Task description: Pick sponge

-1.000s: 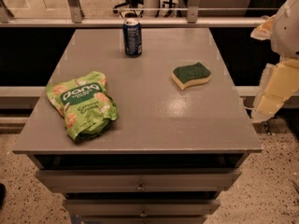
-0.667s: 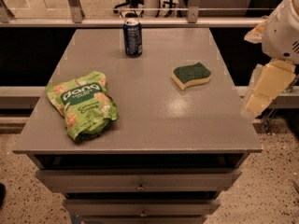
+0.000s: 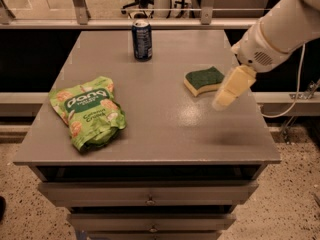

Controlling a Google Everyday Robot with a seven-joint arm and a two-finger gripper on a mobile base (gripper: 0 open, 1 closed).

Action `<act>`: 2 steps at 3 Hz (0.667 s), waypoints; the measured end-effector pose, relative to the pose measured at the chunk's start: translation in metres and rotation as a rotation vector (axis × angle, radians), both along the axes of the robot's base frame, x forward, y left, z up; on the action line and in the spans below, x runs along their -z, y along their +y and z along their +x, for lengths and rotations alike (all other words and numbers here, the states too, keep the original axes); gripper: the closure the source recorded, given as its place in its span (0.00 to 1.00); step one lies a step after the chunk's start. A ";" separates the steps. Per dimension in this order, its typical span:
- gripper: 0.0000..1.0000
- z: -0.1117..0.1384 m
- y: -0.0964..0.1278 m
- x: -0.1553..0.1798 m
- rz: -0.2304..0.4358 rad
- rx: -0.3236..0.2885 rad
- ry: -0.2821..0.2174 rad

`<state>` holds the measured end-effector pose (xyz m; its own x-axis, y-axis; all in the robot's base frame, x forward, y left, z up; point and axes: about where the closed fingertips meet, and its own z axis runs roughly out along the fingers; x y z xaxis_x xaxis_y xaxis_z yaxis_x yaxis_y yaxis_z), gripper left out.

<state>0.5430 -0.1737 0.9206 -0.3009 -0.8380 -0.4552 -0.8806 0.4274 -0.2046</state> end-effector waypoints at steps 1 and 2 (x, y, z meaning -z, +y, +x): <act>0.00 0.057 0.015 0.030 0.125 0.023 -0.007; 0.00 0.103 0.027 0.057 0.209 0.028 -0.010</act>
Offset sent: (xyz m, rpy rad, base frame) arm 0.1590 0.0387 -0.0863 0.3067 -0.0173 -0.0351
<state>0.6459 -0.1468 0.8635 -0.3172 -0.7164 -0.6215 -0.8664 0.4854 -0.1173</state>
